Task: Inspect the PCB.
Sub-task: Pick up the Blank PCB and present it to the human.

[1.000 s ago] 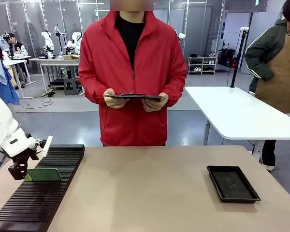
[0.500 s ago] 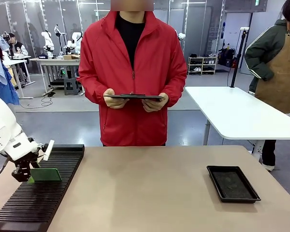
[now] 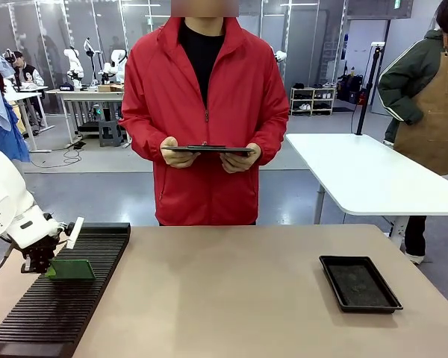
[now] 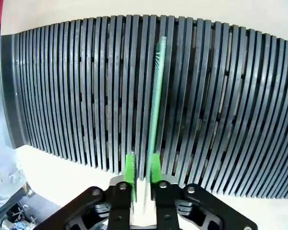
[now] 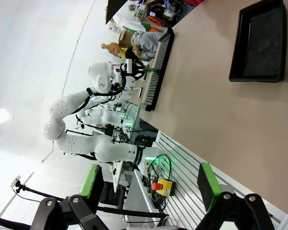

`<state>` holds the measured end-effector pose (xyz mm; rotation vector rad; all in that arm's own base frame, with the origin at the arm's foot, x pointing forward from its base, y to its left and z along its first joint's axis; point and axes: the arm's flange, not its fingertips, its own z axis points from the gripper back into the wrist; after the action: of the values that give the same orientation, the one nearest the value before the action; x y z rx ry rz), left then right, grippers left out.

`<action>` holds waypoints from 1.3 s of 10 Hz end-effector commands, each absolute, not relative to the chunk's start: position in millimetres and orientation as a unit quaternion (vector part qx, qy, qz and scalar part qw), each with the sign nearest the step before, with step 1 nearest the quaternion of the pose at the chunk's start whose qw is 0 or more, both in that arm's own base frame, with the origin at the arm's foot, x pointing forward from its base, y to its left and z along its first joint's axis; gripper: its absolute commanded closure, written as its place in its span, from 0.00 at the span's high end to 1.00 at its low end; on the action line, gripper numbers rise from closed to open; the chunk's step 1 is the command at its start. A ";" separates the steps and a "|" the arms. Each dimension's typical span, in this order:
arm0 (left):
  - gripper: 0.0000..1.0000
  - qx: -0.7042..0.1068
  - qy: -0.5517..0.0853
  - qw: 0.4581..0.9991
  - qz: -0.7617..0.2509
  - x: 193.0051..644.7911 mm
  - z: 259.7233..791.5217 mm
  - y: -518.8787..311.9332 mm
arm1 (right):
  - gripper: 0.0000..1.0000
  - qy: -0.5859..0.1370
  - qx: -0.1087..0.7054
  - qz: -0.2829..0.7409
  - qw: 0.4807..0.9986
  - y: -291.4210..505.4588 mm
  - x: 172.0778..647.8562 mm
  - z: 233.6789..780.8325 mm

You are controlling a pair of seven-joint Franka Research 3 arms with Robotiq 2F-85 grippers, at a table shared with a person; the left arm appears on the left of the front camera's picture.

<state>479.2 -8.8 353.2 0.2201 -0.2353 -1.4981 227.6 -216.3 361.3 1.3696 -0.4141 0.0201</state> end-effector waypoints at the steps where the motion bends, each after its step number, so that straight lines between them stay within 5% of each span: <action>1: 0.00 0.113 -0.106 0.726 -0.670 481.6 354.2 -8.3 | 1.00 -0.193 0.631 0.011 0.751 -215.9 226.9 362.3; 4: 0.00 0.103 -0.098 0.721 -0.678 479.9 363.6 -6.2 | 1.00 -0.193 0.631 0.011 0.751 -215.9 226.9 362.3; 8: 0.00 0.028 -0.154 0.738 -0.656 467.8 444.3 13.1 | 1.00 -0.193 0.631 0.011 0.751 -215.9 226.9 362.3; 13: 0.00 -0.228 -0.218 0.799 -0.513 462.7 442.9 27.8 | 1.00 -0.193 0.631 0.011 0.751 -215.9 226.9 362.3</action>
<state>451.5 29.1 445.8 -0.3748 -0.4463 -1.1876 227.7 -216.2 361.3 1.3702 -0.4135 0.0206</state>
